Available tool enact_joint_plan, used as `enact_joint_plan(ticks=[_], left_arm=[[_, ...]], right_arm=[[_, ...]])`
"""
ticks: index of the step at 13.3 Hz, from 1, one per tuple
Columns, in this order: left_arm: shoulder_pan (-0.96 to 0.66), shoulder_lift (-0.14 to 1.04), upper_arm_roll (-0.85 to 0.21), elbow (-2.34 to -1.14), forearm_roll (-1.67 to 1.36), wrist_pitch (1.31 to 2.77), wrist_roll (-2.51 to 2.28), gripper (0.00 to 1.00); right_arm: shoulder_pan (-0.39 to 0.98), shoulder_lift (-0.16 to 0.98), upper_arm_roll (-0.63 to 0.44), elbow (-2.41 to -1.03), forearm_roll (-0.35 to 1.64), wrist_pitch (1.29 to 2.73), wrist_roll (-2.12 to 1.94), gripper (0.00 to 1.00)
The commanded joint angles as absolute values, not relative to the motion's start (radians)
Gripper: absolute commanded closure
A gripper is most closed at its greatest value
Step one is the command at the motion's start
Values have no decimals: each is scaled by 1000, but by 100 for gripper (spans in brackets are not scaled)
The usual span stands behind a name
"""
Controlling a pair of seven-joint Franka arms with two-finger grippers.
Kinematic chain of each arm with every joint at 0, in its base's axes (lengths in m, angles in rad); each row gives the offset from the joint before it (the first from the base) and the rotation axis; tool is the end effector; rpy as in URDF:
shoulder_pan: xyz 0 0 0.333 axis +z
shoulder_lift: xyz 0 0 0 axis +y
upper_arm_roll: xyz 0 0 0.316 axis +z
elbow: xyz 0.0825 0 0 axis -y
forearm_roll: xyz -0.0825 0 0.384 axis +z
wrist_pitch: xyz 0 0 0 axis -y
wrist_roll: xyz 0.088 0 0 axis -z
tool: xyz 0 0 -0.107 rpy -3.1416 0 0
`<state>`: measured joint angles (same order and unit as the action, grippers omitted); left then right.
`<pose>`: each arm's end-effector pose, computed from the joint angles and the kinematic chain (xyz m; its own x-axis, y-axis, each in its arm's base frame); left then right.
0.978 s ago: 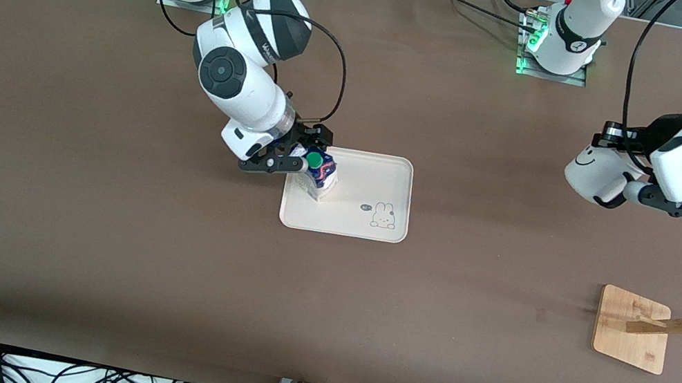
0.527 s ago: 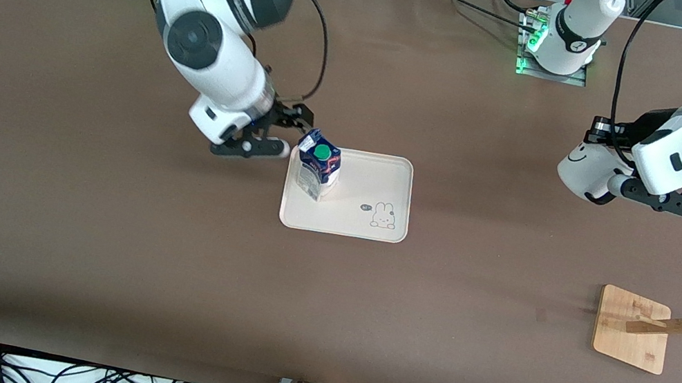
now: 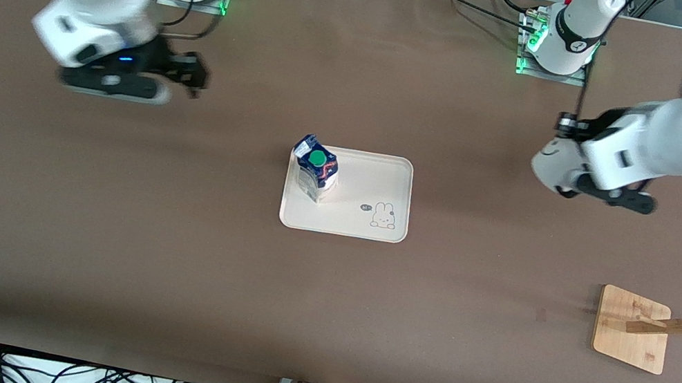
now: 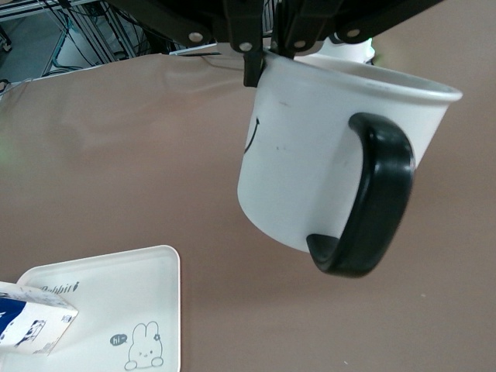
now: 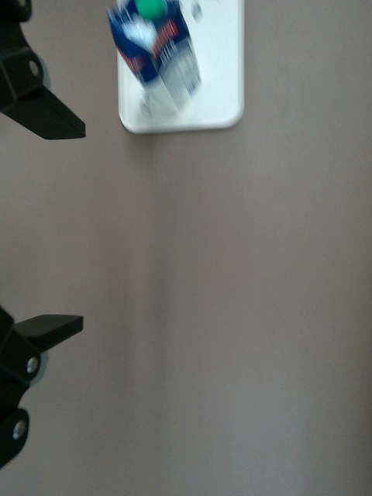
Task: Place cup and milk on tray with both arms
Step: 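Withdraw the right gripper while the left gripper carries the mug toward the tray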
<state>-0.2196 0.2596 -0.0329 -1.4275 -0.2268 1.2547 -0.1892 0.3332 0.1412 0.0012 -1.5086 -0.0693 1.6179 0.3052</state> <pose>0.5620 -0.1726 0.5242 0.8875 -0.1135 -0.4466 -0.0507 -0.9873 0.1503 0.5691 0.1902 0.5767 0.9994 0.0332 -0.0098 0.0338 -0.9966 0.0753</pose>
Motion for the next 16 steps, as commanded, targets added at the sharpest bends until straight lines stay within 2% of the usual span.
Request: enact_joint_plan(ticks=[1, 4, 7, 9, 10, 12, 13, 16], left_arm=[[-310, 407, -28, -1292, -201, 1256, -331, 100], [-402, 576, -26, -1183, -201, 1314, -455, 100], [-484, 667, -28, -1184, -202, 1468, -561, 100], [-555, 736, -26, -1187, -202, 1544, -613, 100], [-574, 764, -26, -1187, -207, 1589, -645, 100], [-610, 799, -28, -1189, -213, 1672, -689, 100], [-618, 813, -29, -1189, -231, 1699, -710, 100], [-614, 837, -26, -1201, -368, 1707, -718, 100]], right_arm=[[331, 158, -182, -1474, -77, 1611, 23, 0], [325, 160, -264, -1474, -72, 1603, -34, 0], [325, 167, -298, -1477, -87, 1603, -28, 0], [258, 173, -282, -1488, -106, 1621, -25, 0], [186, 166, -234, -1499, -106, 1656, -32, 0], [-24, 123, -20, -1551, -110, 1758, -58, 0], [-82, 106, 48, -1551, -103, 1756, -60, 0], [-83, 100, 58, -1526, -103, 1726, -57, 0]])
